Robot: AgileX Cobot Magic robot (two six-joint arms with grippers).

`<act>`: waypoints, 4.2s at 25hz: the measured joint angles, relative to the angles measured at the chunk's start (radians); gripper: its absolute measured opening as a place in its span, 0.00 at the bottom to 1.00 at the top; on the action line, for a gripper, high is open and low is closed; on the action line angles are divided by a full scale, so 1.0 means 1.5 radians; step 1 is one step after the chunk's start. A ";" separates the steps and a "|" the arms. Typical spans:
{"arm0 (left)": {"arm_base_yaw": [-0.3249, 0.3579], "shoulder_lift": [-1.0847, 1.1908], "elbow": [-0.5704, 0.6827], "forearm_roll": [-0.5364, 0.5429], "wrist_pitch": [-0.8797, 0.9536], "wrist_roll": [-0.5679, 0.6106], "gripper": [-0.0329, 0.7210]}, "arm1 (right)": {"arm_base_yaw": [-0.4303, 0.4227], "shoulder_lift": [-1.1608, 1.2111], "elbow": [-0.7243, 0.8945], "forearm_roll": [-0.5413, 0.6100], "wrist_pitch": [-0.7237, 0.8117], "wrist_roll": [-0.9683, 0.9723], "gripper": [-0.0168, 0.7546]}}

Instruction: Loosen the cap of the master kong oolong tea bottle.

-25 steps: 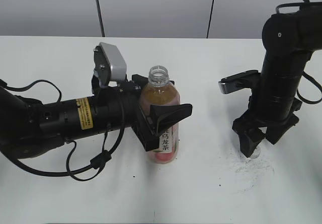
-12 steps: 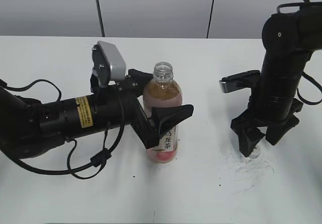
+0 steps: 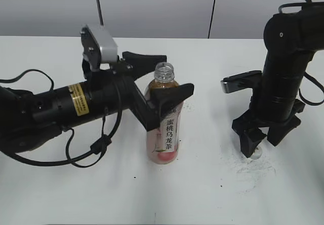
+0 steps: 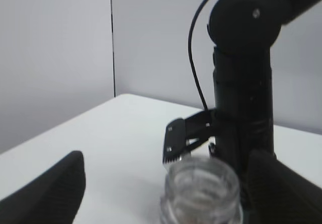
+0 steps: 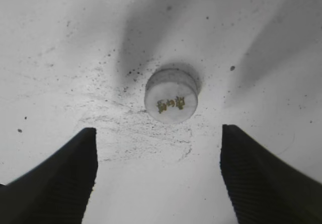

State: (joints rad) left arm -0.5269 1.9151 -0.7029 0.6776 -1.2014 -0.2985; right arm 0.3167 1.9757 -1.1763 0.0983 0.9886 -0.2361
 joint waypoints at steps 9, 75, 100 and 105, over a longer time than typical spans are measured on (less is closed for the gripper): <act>0.000 -0.120 0.000 -0.015 0.052 0.000 0.82 | 0.000 0.000 0.000 0.000 0.000 0.006 0.76; -0.040 -1.201 0.099 -0.404 1.484 0.185 0.73 | 0.000 -1.219 0.440 -0.017 0.082 0.027 0.76; 0.185 -1.251 0.099 -0.405 1.484 0.185 0.69 | -0.147 -1.300 0.441 -0.019 0.078 0.027 0.76; 0.319 -1.281 0.099 -0.405 1.484 0.185 0.69 | -0.161 -1.321 0.442 -0.019 0.079 0.027 0.76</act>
State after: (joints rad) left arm -0.0480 -0.0063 -0.5546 0.0698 1.0251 -0.0214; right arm 0.0754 -0.0054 -0.5136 0.0696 1.1070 -0.1955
